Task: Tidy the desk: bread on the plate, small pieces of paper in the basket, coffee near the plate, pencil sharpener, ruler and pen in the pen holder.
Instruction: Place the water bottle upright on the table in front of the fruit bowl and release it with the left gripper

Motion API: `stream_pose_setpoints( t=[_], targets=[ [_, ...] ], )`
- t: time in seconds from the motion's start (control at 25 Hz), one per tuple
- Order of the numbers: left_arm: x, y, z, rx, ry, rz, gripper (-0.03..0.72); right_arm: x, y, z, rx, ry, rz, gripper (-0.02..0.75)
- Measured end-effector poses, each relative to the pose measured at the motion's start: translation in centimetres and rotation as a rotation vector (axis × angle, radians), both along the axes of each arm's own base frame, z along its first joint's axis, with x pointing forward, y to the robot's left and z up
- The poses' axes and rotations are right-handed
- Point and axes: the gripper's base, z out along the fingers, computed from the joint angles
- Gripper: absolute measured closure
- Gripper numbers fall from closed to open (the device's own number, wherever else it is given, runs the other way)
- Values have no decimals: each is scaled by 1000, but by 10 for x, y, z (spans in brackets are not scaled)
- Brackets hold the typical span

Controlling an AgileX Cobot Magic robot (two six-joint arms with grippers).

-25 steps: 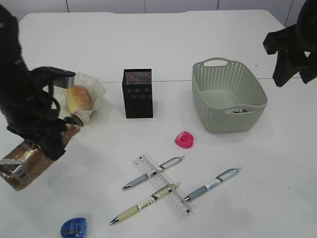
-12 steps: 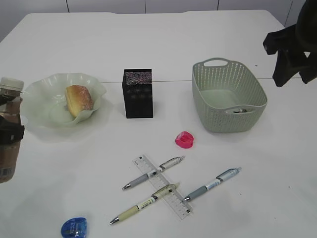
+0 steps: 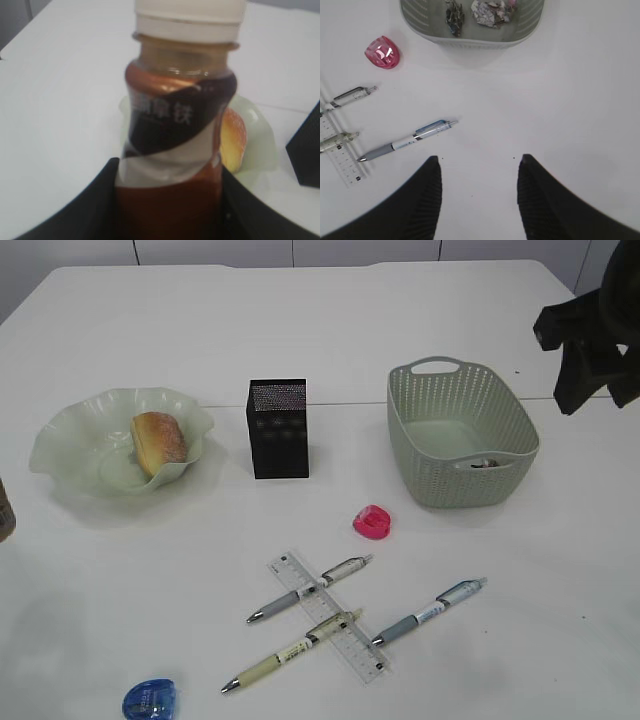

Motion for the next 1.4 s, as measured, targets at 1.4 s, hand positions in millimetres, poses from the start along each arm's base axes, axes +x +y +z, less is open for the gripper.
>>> stream_pose_setpoints(
  t=[1.4],
  targets=[
    [65, -22, -110, 87, -53, -145, 359, 2, -9, 1, -101, -23, 0, 372]
  ],
)
